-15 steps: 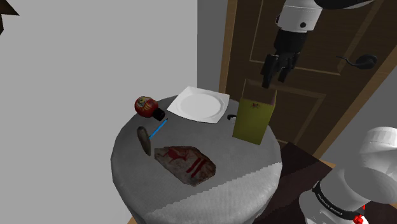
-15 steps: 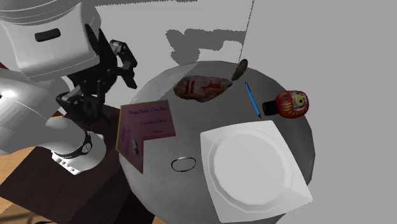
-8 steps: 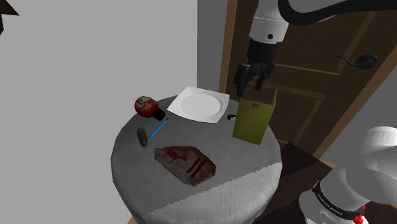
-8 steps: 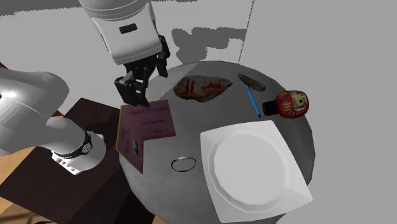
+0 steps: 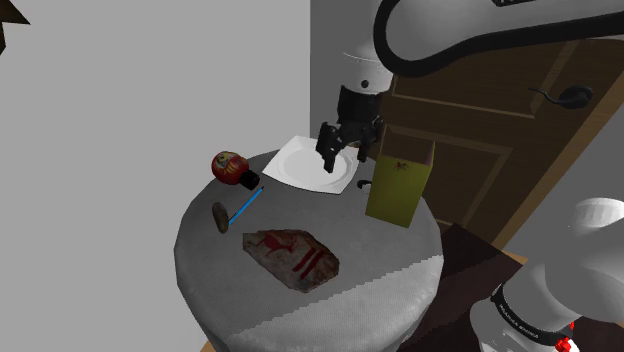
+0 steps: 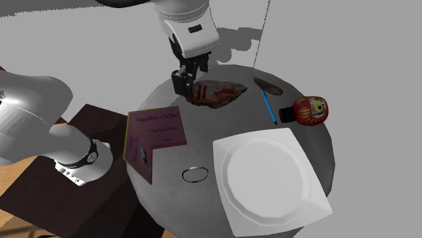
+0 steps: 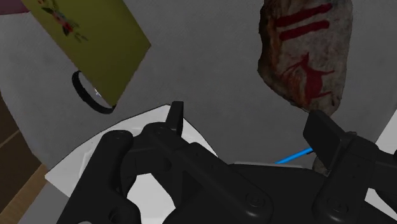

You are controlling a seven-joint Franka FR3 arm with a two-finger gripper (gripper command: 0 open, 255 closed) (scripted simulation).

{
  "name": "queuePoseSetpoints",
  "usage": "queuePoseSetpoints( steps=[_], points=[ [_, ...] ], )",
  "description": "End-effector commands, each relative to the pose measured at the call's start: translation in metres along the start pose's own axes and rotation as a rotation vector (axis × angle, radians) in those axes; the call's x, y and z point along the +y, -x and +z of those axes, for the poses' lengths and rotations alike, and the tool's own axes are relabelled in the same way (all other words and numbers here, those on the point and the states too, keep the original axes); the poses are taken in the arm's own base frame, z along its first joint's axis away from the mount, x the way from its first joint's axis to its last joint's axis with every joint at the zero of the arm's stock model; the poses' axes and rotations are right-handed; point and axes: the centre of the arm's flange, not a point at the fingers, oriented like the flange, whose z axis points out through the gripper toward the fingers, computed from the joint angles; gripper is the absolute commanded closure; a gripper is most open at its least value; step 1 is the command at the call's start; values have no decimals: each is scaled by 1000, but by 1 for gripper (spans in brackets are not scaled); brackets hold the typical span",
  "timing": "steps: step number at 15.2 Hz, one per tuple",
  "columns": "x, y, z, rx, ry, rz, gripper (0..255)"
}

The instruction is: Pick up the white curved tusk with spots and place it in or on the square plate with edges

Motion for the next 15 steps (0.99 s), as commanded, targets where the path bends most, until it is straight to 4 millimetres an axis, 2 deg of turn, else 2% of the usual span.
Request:
queuePoseSetpoints(
  steps=[1,15],
  points=[
    [-21,-13,10,3,-9,5,0],
    [-170,-84,75,18,-63,35,0]
  ],
)
